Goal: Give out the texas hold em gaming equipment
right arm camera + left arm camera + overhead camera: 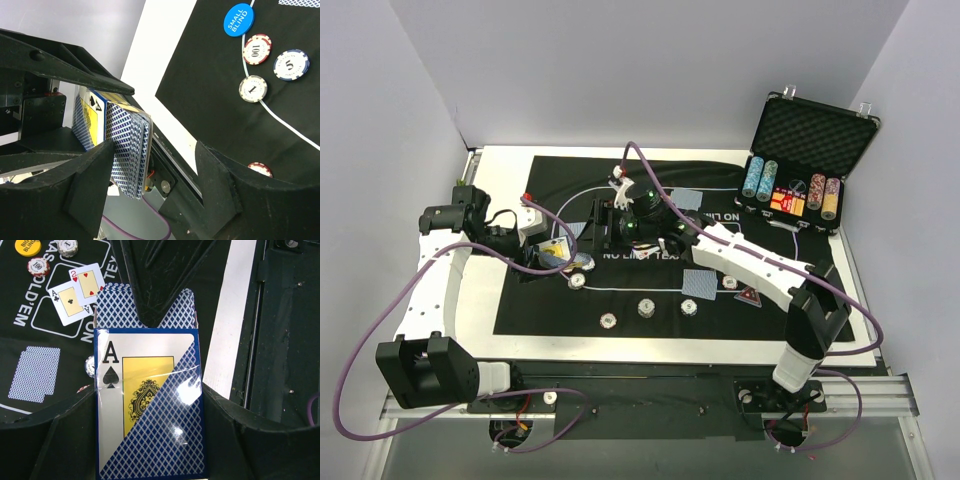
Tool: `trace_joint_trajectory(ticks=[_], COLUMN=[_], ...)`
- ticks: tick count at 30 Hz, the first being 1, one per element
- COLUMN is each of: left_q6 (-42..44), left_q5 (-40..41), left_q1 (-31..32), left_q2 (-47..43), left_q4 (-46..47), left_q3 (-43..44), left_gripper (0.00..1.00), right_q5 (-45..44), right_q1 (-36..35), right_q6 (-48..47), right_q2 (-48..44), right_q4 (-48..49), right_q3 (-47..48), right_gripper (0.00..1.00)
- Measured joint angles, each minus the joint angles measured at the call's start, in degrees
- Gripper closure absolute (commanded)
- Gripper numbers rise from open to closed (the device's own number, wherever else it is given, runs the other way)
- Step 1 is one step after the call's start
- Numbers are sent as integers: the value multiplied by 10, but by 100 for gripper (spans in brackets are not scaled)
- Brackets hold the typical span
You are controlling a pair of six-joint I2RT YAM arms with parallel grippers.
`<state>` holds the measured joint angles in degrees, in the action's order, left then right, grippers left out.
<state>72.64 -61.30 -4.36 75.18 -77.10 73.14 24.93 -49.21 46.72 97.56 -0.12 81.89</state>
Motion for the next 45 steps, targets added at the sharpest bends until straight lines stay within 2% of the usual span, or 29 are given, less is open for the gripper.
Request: trace_joint_trajectory(ticks=[24,36,42,45], left_q6=[-1,0,0,0], left_q5=[-3,-7,-7,-7], left_q1=[0,0,0,0], left_q2=[0,0,0,1], left_q4=[0,0,0,0], left_q3=[10,10,10,10], left_gripper=[100,100,100,100], right_q5=[8,9,11,13], right_q1=[40,35,16,7], right_q6=[13,33,51,57], right_q2=[-43,-54,-54,-52], right_q4=[24,34,49,54], right_q3=[-44,-44,-44,-44], right_gripper=[45,39,46,56])
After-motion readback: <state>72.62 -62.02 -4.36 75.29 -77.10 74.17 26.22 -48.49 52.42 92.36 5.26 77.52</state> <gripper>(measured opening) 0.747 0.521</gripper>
